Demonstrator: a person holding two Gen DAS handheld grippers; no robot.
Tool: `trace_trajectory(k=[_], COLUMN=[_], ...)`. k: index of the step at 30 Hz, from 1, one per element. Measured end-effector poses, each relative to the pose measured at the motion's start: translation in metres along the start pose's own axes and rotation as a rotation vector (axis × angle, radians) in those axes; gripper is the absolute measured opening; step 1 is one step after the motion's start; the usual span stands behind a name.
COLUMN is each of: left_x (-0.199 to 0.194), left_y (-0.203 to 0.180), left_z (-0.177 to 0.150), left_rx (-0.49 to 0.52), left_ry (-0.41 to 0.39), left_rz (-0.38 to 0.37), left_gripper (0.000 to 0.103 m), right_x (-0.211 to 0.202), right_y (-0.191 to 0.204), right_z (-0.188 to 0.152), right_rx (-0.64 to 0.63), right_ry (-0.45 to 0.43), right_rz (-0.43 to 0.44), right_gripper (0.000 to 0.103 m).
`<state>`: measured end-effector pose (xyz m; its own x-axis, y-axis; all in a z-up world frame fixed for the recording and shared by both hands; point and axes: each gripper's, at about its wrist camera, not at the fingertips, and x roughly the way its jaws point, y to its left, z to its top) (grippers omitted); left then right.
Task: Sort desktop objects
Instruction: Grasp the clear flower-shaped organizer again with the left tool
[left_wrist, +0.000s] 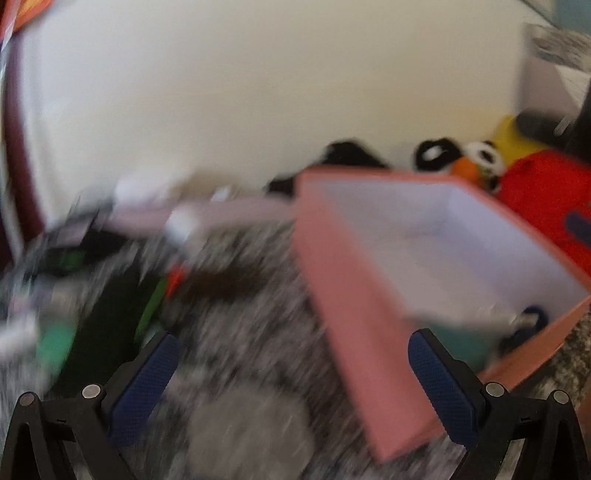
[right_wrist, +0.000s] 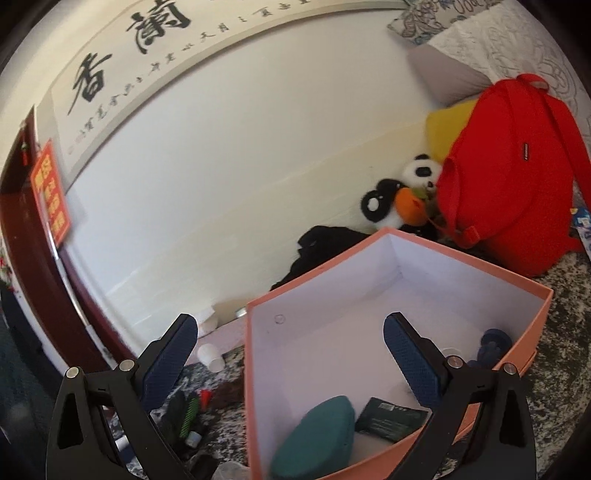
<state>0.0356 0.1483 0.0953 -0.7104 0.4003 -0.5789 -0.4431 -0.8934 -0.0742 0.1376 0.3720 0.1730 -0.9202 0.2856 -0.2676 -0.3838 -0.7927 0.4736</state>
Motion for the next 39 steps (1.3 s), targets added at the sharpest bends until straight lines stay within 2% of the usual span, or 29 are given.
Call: trace_trajectory(k=[2, 5, 8, 13, 16, 20, 30, 33, 35, 39], left_x=[0.016, 0.042, 0.064, 0.096, 0.113, 0.109, 0.081, 0.068, 0.058, 0.032], left_y=[0.02, 0.034, 0.036, 0.02, 0.008, -0.004, 0.012, 0.012, 0.011, 0.002], left_z=[-0.022, -0.031, -0.034, -0.043, -0.06, -0.062, -0.052, -0.044, -0.04, -0.022], left_rx=[-0.037, -0.085, -0.107, -0.101, -0.041, 0.002, -0.115, -0.132, -0.142, -0.135], left_ry=[0.072, 0.14, 0.184, 0.272, 0.324, 0.287, 0.25, 0.201, 0.165, 0.041], left_rz=[0.063, 0.103, 0.103, 0.053, 0.101, 0.137, 0.145, 0.15, 0.148, 0.096], left_gripper=[0.102, 0.102, 0.102, 0.102, 0.103, 0.097, 0.097, 0.097, 0.097, 0.097], right_x=[0.0, 0.003, 0.005, 0.004, 0.005, 0.007, 0.002, -0.005, -0.016, -0.04], right_y=[0.002, -0.003, -0.009, -0.019, -0.03, -0.045, -0.044, -0.045, -0.051, -0.074], right_z=[-0.002, -0.006, -0.01, -0.005, -0.001, -0.001, -0.006, -0.009, -0.01, -0.009], right_rx=[0.011, 0.066, 0.102, 0.114, 0.152, 0.231, 0.245, 0.253, 0.28, 0.371], right_ry=[0.007, 0.037, 0.057, 0.03, 0.028, 0.045, 0.02, -0.018, -0.079, -0.192], right_rz=[0.012, 0.039, 0.048, 0.011, 0.023, 0.031, 0.009, -0.042, -0.104, -0.209], right_gripper=[0.102, 0.102, 0.102, 0.102, 0.102, 0.102, 0.102, 0.102, 0.102, 0.102])
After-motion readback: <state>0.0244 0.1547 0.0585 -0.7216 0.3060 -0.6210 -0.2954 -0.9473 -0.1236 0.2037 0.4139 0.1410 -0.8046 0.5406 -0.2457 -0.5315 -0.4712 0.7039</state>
